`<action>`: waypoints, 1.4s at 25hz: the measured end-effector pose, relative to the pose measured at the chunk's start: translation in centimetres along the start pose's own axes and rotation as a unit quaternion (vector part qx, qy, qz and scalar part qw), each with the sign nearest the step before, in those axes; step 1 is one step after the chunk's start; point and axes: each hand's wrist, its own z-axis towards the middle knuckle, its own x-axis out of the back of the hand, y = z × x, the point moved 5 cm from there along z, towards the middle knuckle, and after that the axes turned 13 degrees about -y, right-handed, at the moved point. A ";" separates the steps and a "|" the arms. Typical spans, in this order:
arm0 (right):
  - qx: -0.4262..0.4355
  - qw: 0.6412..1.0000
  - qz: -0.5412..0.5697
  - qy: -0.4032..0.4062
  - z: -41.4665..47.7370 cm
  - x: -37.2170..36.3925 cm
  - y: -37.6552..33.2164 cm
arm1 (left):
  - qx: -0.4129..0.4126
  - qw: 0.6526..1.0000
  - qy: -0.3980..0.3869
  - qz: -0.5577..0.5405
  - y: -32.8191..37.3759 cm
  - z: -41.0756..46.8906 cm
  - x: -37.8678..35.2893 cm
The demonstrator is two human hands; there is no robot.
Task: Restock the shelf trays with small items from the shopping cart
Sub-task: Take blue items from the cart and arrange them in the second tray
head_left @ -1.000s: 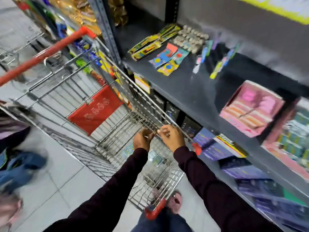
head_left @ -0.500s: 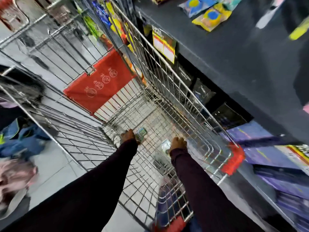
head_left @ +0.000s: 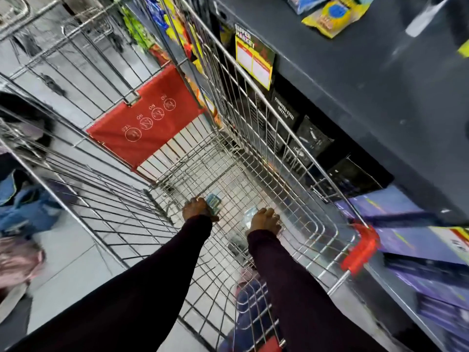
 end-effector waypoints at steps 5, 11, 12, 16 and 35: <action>0.025 0.999 0.043 -0.005 -3.8 6.8 0.3 | -0.024 0.999 0.036 -0.022 1.8 -4.4 2.6; 0.069 0.991 0.079 0.084 -14.3 16.6 1.1 | -0.146 0.972 0.166 -0.084 5.7 -15.5 10.1; 0.079 0.988 0.079 0.103 -16.5 18.4 1.6 | -0.179 0.959 0.201 -0.088 6.3 -18.1 11.3; 0.101 0.971 0.087 0.197 -24.6 24.3 4.6 | -0.307 0.890 0.328 -0.080 8.5 -27.5 14.0; -0.170 0.933 0.151 0.278 -35.8 30.1 36.4 | -0.505 0.799 0.316 0.081 34.0 -50.6 5.1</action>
